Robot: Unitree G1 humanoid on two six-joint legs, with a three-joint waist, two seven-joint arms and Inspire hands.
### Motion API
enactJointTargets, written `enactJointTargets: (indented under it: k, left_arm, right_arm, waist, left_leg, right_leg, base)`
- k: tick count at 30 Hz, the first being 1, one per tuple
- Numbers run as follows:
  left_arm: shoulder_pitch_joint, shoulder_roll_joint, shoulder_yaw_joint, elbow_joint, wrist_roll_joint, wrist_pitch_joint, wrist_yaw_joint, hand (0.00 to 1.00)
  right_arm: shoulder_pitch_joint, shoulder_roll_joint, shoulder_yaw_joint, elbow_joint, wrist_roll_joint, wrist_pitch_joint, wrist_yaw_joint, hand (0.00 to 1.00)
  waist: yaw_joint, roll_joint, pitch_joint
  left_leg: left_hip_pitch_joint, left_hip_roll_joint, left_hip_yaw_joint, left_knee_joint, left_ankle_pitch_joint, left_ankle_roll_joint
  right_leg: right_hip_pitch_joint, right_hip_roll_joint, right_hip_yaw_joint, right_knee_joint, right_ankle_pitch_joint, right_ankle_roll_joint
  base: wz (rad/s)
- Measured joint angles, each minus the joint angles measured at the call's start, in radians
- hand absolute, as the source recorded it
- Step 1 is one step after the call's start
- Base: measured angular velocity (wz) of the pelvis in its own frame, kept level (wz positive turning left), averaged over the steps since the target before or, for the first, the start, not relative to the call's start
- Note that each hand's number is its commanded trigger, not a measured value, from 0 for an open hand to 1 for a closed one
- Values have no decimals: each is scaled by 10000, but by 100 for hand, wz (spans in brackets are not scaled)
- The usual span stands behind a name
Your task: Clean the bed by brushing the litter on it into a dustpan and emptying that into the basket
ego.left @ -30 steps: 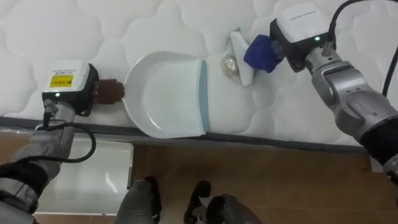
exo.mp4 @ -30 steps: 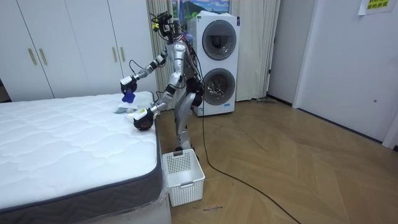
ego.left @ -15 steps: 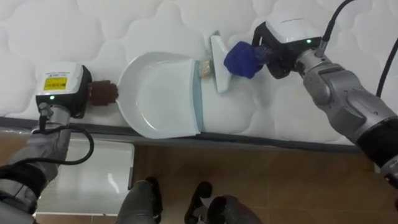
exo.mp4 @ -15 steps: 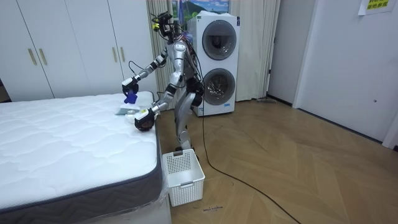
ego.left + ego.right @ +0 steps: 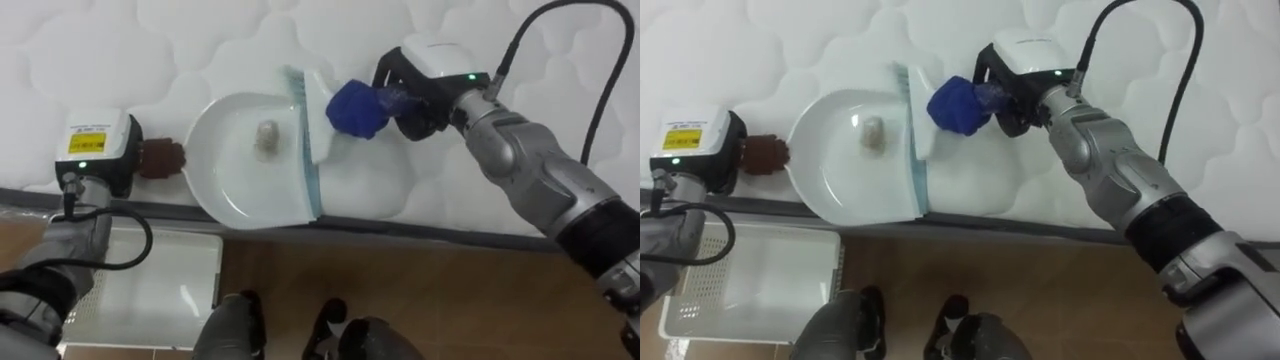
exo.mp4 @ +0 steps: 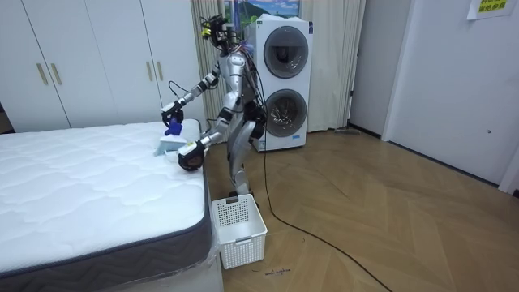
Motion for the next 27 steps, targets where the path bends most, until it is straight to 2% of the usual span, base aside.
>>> enactJointTargets:
  k: [4,8,14,19,27]
  left_arm:
    - [94,0,76,-1,-5,62,12,100]
    - [167,-2,196,-8,83,107,23,100]
    - [185,-2,247,8,179,155,24,100]
    - [276,-1,226,74,181,170,56,100]
    - [282,0,254,307,150,83,265,100]
  right_arm:
    - [24,11,-325,78,1602,-229,-22,100]
    - [90,34,-471,32,2790,-837,-10,100]
    - [160,23,-1110,88,4558,-1124,91,100]
    - [416,23,-1386,412,4789,-1538,-76,100]
    - [764,-9,-1582,1220,4961,-1575,-444,100]
  waist:
    - [-100,0,-1]
    - [-363,-8,-12]
    - [-553,-8,-26]
    - [-768,5,-44]
    - [-820,4,-44]
  left_leg:
    - [-9,-10,-66,130,-2,10]
    - [-37,-161,-86,170,6,50]
    - [-35,-180,-105,175,62,130]
    - [108,-241,-143,161,81,168]
    - [164,-260,-131,144,77,172]
  right_leg:
    - [41,-24,-11,81,-24,12]
    - [-34,-243,-45,368,-219,37]
    - [18,-313,-133,386,-182,24]
    - [205,-356,-144,371,-181,84]
    - [209,-344,-63,390,-180,104]
  base:
    - [1]
    - [11]
    - [5]
    - [5]
    - [0]
